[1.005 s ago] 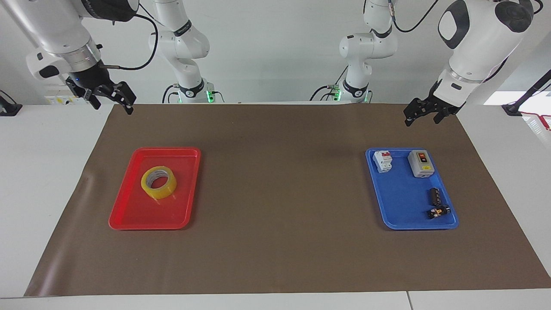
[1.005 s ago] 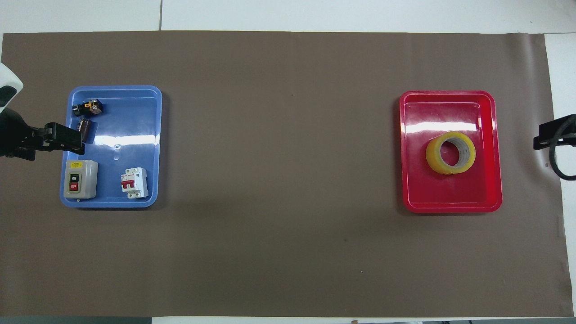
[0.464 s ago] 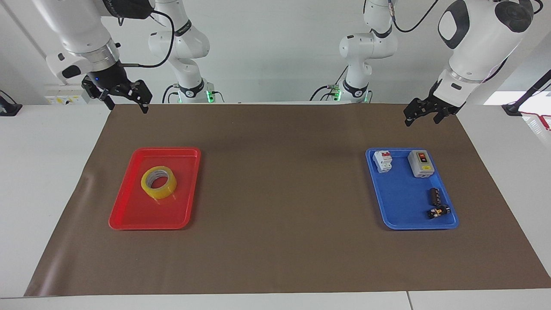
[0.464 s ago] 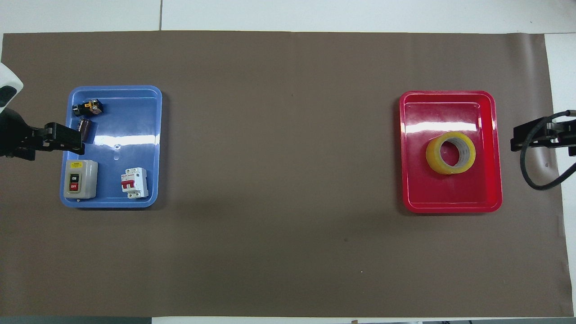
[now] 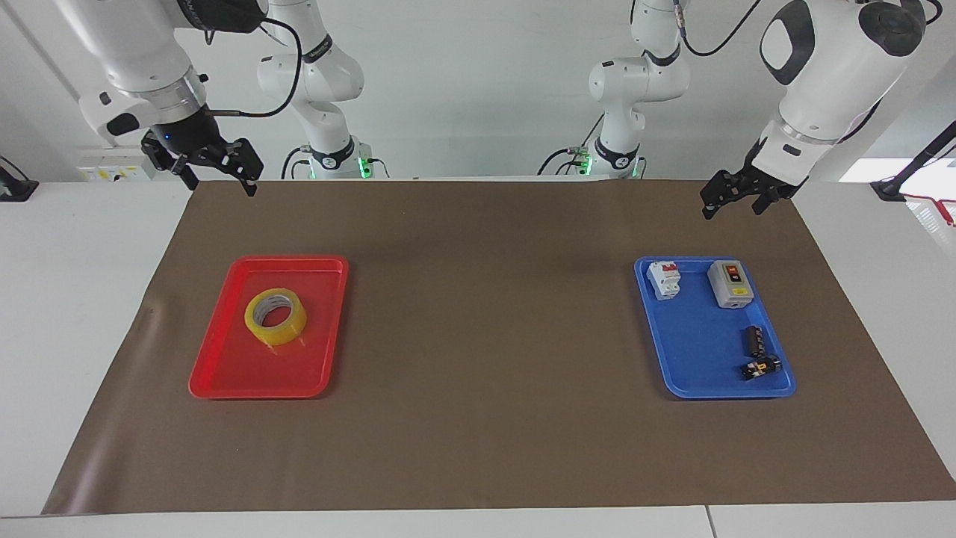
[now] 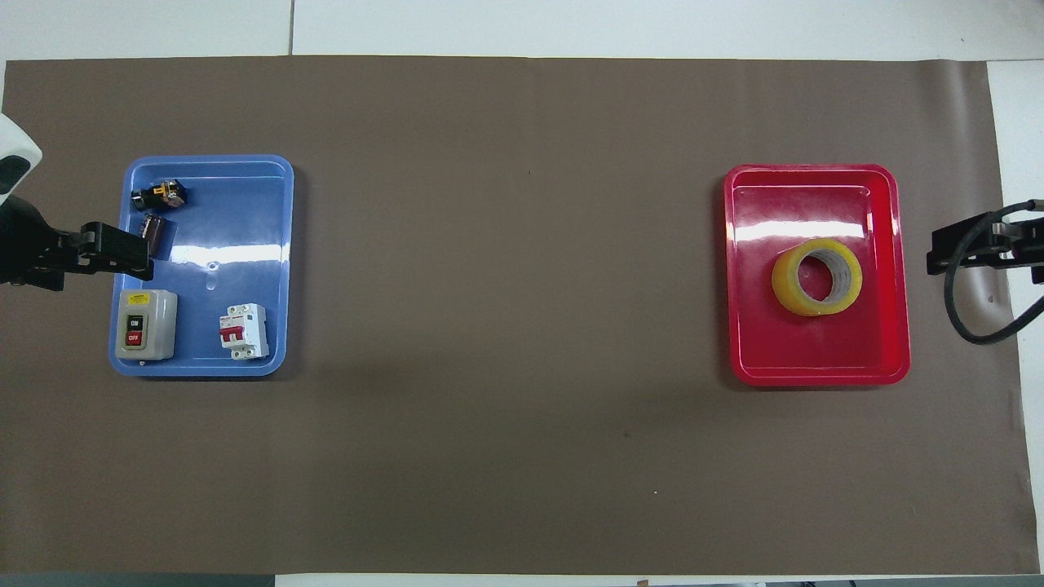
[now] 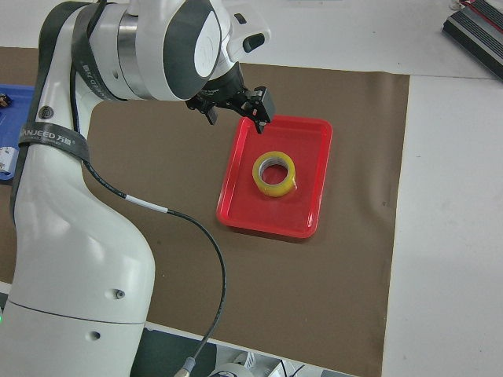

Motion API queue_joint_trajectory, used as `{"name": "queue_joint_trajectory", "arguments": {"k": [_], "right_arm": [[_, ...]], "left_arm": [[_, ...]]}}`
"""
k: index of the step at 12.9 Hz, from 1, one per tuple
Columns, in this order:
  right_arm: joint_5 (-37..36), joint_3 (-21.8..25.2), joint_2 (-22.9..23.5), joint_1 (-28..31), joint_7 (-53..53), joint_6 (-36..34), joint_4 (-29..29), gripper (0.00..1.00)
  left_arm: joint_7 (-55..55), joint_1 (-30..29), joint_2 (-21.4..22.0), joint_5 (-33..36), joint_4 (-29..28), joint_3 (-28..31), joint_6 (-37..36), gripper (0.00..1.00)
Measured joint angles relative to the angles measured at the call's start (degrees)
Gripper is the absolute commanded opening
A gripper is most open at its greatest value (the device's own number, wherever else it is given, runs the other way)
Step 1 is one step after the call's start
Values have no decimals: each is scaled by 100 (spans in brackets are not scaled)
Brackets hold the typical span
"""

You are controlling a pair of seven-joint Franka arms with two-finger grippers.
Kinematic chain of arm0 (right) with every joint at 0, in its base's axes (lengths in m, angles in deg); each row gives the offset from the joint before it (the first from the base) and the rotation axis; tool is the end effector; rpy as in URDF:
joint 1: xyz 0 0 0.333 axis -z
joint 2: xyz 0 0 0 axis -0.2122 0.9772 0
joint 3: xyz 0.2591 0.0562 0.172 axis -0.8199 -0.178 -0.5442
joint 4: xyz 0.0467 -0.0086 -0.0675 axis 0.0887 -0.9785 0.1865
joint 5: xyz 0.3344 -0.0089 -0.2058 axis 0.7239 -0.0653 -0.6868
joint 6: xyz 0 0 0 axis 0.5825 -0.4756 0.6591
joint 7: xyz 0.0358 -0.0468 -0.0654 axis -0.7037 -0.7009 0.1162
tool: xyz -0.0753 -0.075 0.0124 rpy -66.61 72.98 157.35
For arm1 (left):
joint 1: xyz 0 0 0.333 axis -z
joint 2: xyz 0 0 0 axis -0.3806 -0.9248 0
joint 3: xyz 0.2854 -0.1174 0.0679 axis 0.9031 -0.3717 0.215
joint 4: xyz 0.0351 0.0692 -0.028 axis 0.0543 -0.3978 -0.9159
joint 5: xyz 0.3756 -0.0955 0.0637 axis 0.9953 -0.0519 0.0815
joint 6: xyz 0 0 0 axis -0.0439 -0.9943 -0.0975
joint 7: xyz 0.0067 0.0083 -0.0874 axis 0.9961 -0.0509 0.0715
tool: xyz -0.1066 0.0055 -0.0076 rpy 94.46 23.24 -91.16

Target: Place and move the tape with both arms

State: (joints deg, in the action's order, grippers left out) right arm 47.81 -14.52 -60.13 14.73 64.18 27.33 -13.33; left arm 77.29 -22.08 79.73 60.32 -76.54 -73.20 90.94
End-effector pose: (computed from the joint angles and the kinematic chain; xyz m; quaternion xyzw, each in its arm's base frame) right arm 0.5272 -0.0118 0.6349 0.9969 -0.0686 -0.0320 0.0234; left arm 0.5380 -0.0379 0.5863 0.9991 0.0107 -0.0413 0.0030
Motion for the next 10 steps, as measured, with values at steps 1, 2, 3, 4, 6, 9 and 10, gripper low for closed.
{"name": "queue_joint_trajectory", "arguments": {"k": [1,2,3,4,6,9,10], "right_arm": [[0,10,0,23,0,0,0,100],[0,29,0,28,0,0,0,100],[0,41,0,28,0,0,0,100],[0,44,0,28,0,0,0,100],[0,43,0,24,0,0,0,100],[0,149,0,-121,0,0,0,100],[0,391,0,-361,0,0,0,100]], "left_arm": [[0,0,0,0,0,0,0,100],[0,0,0,0,0,0,0,100],[0,0,0,0,0,0,0,100],[0,0,0,0,0,0,0,100],[0,0,0,0,0,0,0,100],[0,0,0,0,0,0,0,100],[0,0,0,0,0,0,0,100]]}}
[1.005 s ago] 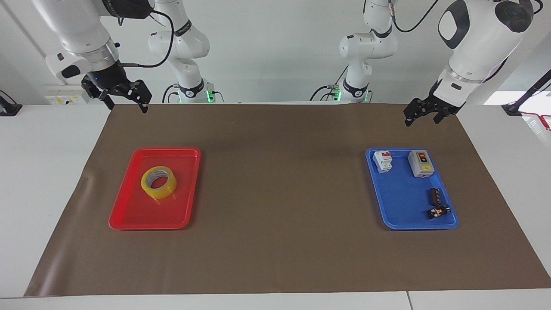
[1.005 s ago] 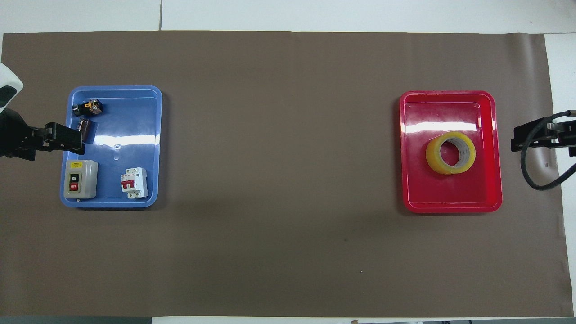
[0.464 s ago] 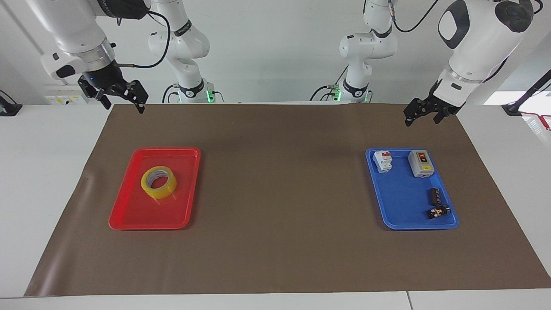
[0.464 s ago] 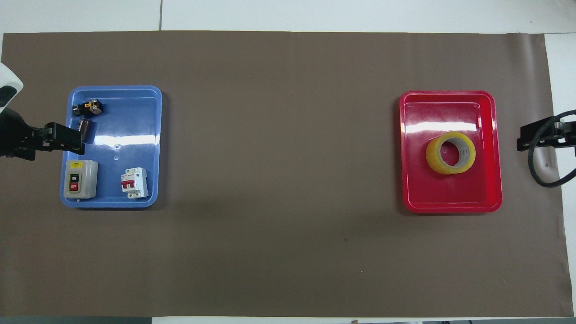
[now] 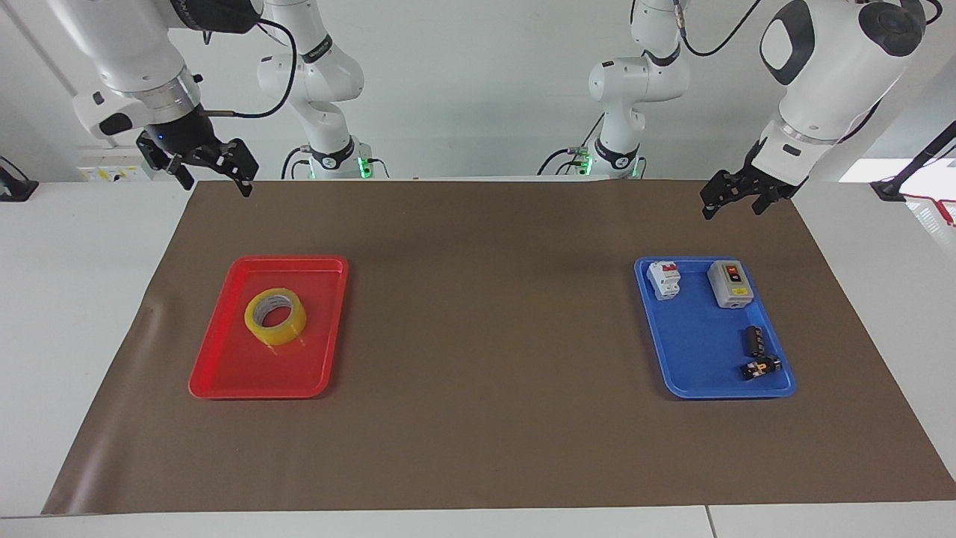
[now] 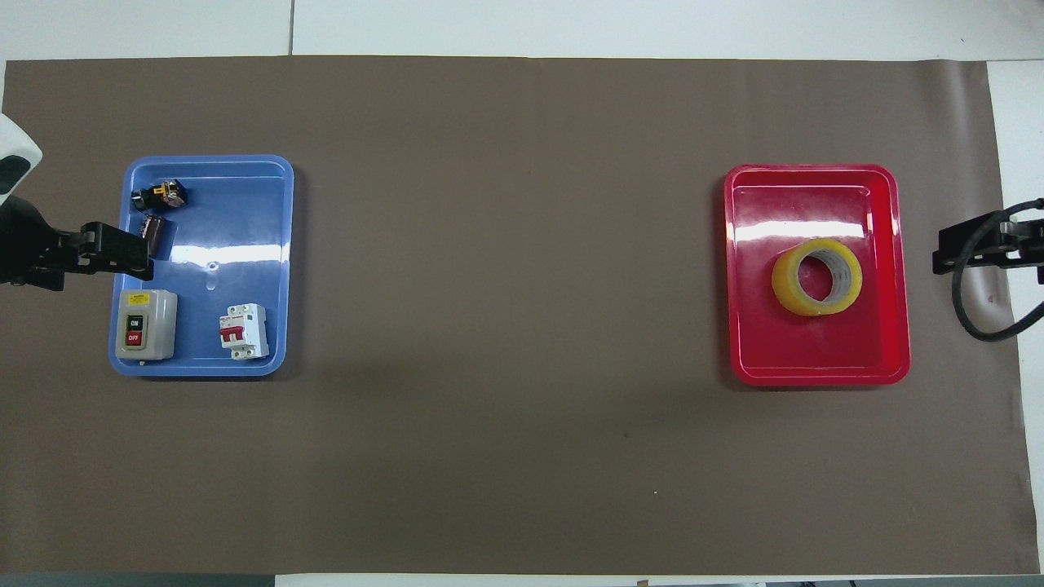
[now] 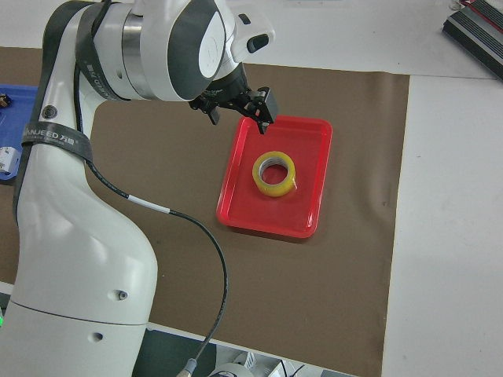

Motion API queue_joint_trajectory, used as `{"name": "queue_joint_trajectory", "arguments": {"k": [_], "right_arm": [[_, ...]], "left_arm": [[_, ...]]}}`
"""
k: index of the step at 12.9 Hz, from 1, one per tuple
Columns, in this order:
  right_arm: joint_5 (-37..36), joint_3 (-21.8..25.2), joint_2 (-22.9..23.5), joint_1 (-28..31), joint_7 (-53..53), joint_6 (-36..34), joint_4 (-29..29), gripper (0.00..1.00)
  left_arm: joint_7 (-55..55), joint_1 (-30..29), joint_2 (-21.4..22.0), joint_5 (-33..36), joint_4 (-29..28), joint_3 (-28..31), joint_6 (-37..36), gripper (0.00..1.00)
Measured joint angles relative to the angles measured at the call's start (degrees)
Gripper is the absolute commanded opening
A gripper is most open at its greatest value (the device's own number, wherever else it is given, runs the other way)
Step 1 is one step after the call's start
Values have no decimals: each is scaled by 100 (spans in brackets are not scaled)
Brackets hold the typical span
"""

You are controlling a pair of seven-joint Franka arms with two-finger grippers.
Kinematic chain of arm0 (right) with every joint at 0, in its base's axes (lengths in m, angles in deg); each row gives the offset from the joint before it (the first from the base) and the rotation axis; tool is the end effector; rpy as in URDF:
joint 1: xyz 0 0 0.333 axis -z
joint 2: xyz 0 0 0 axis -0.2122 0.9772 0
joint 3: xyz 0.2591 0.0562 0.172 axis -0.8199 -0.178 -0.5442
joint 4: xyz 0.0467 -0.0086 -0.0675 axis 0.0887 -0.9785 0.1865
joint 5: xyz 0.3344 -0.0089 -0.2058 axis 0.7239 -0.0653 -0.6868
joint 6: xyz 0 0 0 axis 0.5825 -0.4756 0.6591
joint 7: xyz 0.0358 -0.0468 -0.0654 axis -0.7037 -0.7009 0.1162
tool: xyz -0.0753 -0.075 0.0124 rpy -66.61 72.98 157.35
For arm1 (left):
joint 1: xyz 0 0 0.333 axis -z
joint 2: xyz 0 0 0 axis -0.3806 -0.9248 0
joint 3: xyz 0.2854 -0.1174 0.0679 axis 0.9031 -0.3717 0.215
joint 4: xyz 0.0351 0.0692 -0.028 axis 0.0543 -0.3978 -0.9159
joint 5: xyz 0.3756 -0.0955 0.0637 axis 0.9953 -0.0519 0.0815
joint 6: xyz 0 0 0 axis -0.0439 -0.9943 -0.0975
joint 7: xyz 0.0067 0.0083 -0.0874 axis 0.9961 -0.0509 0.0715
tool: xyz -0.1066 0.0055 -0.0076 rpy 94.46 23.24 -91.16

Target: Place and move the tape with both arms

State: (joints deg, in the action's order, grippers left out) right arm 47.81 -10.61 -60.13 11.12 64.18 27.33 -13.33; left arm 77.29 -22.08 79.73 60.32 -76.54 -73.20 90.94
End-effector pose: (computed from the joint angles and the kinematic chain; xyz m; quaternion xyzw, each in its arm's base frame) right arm 0.5271 -0.0156 0.6349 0.9967 -0.0711 -0.0322 0.0215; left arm 0.5380 -0.0379 0.5863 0.9991 0.0107 -0.0413 0.0030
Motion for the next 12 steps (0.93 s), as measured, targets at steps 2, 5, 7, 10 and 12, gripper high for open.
{"name": "queue_joint_trajectory", "arguments": {"k": [2,5,7,10,12], "right_arm": [[0,380,0,-331,0,0,0,100],[0,441,0,-350,0,0,0,100],[0,443,0,-323,0,0,0,100],[0,438,0,-333,0,0,0,100],[0,437,0,-347,0,0,0,100]], "left_arm": [[0,0,0,0,0,0,0,100],[0,0,0,0,0,0,0,100],[0,0,0,0,0,0,0,100],[0,0,0,0,0,0,0,100],[0,0,0,0,0,0,0,100]]}}
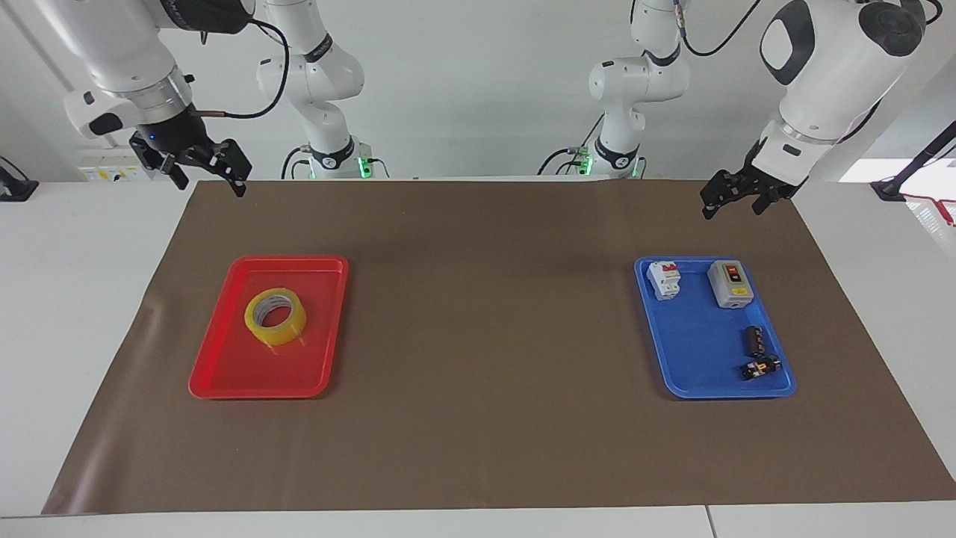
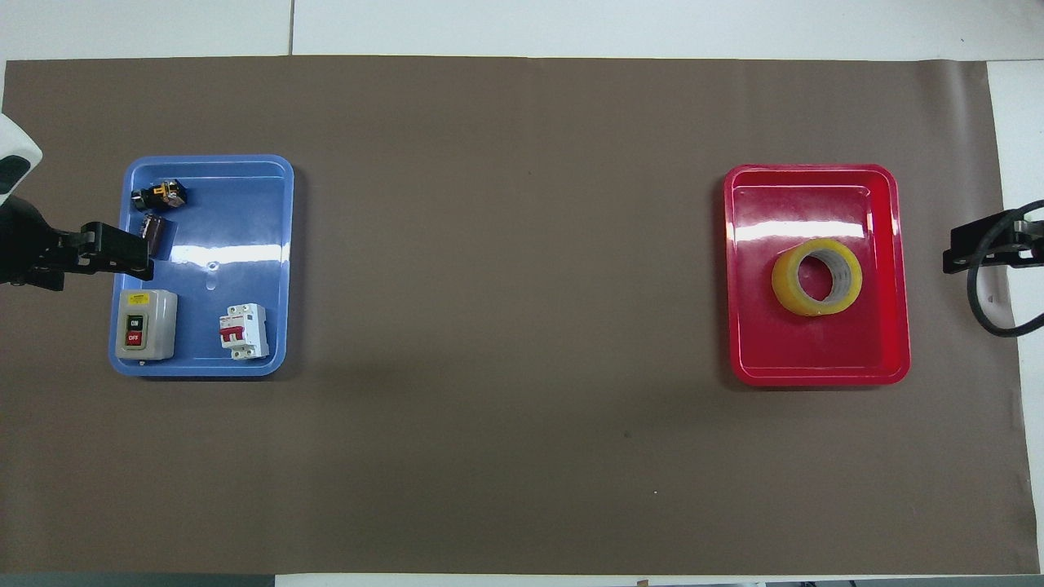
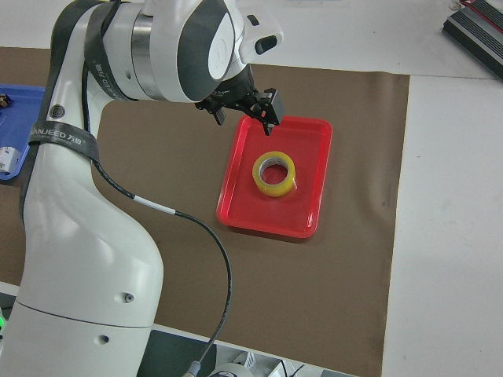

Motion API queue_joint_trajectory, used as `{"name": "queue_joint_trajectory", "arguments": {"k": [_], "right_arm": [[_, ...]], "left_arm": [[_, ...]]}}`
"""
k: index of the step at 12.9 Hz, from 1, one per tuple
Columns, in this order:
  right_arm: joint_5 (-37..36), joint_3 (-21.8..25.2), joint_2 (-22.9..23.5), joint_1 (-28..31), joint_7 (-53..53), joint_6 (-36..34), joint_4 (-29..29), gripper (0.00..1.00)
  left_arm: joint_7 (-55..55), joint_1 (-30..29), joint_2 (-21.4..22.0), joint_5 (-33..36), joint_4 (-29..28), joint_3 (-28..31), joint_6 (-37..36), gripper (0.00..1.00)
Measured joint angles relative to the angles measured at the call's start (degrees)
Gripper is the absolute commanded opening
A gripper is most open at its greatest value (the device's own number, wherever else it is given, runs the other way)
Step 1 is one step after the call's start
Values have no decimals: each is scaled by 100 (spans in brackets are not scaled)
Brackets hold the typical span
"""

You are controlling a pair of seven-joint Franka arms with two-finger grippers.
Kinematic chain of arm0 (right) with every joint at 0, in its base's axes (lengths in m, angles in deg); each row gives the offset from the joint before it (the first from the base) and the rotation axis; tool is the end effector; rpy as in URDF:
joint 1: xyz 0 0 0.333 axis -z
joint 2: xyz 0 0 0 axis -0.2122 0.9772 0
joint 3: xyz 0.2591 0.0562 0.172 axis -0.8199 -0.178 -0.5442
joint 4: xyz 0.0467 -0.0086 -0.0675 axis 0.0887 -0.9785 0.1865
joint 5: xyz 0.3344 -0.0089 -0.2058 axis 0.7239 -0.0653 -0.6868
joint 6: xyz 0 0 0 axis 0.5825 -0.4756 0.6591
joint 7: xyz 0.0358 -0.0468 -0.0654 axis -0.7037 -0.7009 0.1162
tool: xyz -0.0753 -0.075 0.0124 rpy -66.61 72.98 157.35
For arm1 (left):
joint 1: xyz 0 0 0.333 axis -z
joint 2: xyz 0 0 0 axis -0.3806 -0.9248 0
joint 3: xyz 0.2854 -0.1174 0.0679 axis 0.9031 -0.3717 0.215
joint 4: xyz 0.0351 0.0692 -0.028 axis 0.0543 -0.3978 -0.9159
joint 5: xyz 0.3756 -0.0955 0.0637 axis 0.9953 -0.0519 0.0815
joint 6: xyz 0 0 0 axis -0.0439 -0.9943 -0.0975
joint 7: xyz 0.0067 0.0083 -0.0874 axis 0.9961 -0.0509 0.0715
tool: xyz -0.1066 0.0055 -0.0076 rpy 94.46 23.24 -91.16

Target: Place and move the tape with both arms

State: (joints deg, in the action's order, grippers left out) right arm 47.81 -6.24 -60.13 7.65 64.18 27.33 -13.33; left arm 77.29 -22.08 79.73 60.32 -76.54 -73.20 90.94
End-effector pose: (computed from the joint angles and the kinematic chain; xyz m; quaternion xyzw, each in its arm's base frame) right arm 0.5269 -0.0251 0.6347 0.9962 -0.0788 -0.0326 0.0192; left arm 0.5380 -0.0379 0.5863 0.9991 0.0107 -0.0413 0.0030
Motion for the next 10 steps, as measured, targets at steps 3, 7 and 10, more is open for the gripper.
{"name": "queue_joint_trajectory", "arguments": {"k": [3,7,10], "right_arm": [[0,2,0,5,0,0,0,100],[0,-84,0,159,0,0,0,100],[0,-504,0,518,0,0,0,100]], "left_arm": [[0,0,0,0,0,0,0,100],[0,0,0,0,0,0,0,100],[0,0,0,0,0,0,0,100]]}}
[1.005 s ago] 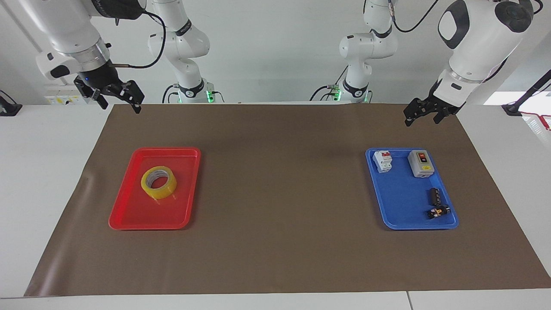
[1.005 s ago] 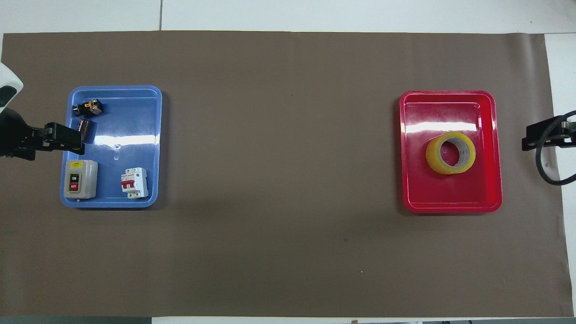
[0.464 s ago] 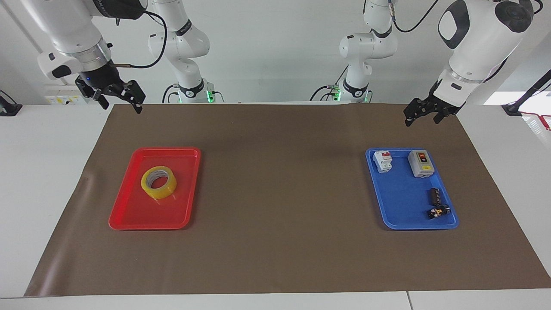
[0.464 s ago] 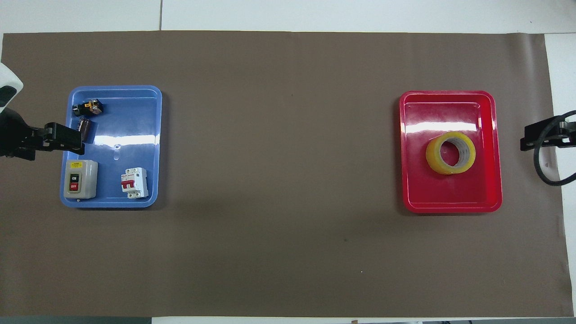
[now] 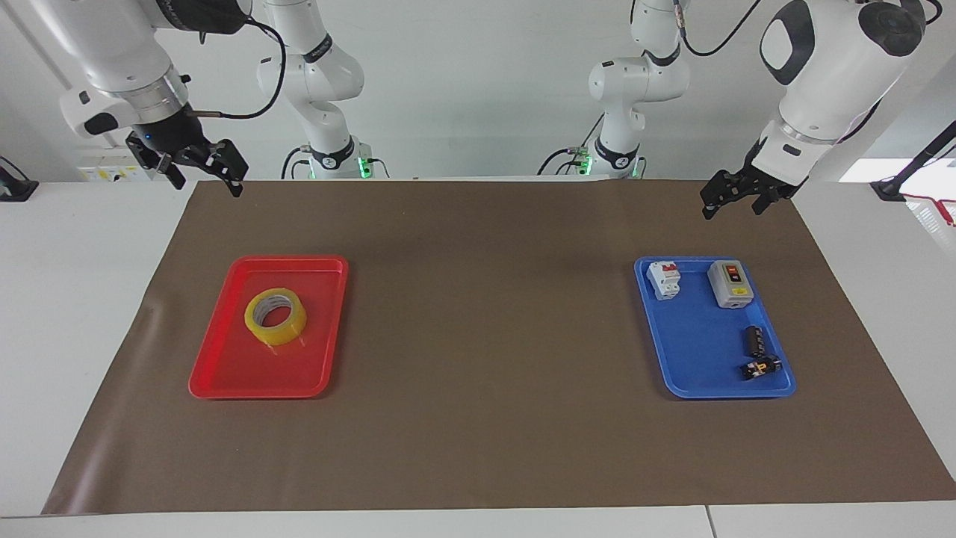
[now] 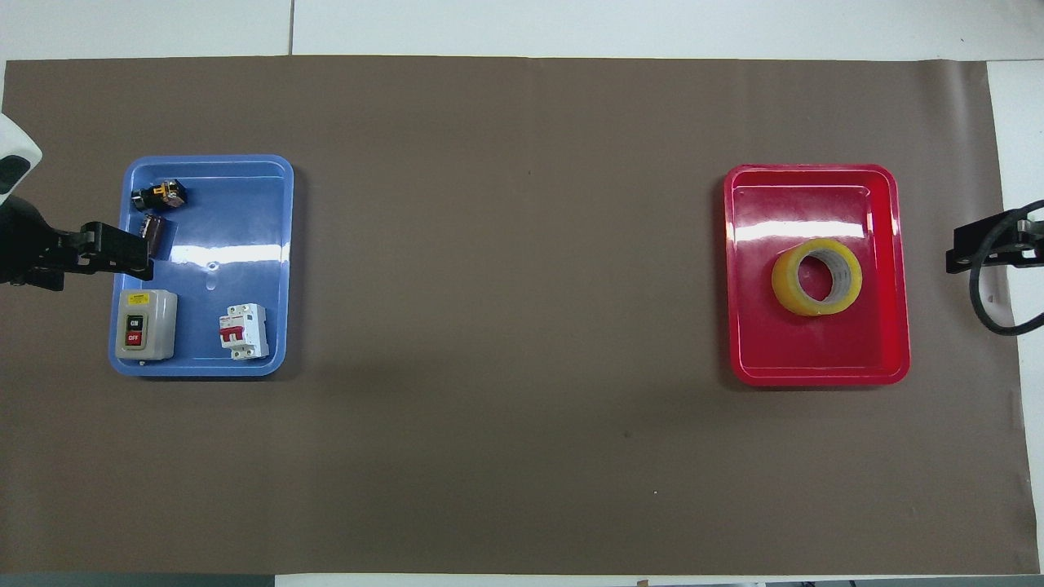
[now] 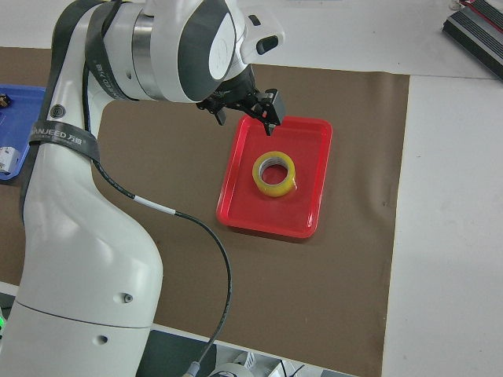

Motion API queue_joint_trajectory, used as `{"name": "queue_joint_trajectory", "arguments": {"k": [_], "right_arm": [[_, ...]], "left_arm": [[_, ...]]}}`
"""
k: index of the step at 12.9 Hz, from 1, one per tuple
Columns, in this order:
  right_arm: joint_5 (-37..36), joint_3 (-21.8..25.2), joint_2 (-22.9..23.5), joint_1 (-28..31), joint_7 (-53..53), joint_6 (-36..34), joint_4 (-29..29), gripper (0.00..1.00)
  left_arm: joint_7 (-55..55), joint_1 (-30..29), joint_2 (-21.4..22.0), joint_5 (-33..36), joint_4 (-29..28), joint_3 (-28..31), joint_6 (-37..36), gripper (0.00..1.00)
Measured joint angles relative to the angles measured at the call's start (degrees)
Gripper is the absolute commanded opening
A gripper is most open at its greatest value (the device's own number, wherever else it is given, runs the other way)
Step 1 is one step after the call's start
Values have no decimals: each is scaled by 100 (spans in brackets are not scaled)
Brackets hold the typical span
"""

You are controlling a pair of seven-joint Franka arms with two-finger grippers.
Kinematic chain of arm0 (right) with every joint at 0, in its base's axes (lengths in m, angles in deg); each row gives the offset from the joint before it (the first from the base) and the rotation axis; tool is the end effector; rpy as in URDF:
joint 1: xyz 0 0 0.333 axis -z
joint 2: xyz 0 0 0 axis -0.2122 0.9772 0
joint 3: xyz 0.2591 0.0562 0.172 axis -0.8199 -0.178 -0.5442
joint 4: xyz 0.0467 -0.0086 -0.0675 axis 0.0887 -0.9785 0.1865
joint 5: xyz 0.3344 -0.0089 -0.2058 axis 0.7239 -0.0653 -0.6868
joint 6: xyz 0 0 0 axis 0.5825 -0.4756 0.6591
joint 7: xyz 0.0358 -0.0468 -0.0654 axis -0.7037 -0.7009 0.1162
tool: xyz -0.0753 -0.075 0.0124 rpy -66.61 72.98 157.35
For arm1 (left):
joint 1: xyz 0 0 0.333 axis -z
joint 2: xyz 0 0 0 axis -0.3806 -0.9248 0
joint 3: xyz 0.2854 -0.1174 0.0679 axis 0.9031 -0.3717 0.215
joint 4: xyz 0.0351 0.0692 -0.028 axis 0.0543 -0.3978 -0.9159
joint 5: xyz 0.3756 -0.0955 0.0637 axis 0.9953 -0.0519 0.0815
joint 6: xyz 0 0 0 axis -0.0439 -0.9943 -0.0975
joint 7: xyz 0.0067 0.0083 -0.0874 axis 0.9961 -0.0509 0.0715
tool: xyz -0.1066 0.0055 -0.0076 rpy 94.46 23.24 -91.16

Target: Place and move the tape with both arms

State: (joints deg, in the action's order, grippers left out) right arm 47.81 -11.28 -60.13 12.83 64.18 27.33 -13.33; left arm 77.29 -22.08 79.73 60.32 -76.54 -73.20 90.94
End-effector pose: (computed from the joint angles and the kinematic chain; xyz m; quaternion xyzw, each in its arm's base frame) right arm 0.5267 -0.0250 0.6349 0.9960 -0.0801 -0.0323 0.0215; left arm 0.5380 -0.0379 0.5863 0.9991 0.0107 -0.0413 0.0030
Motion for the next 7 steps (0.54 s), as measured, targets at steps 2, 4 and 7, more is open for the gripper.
{"name": "queue_joint_trajectory", "arguments": {"k": [2,4,7], "right_arm": [[0,-35,0,3,0,0,0,100],[0,-37,0,3,0,0,0,100],[0,-42,0,4,0,0,0,100]], "left_arm": [[0,0,0,0,0,0,0,100],[0,0,0,0,0,0,0,100],[0,0,0,0,0,0,0,100]]}}
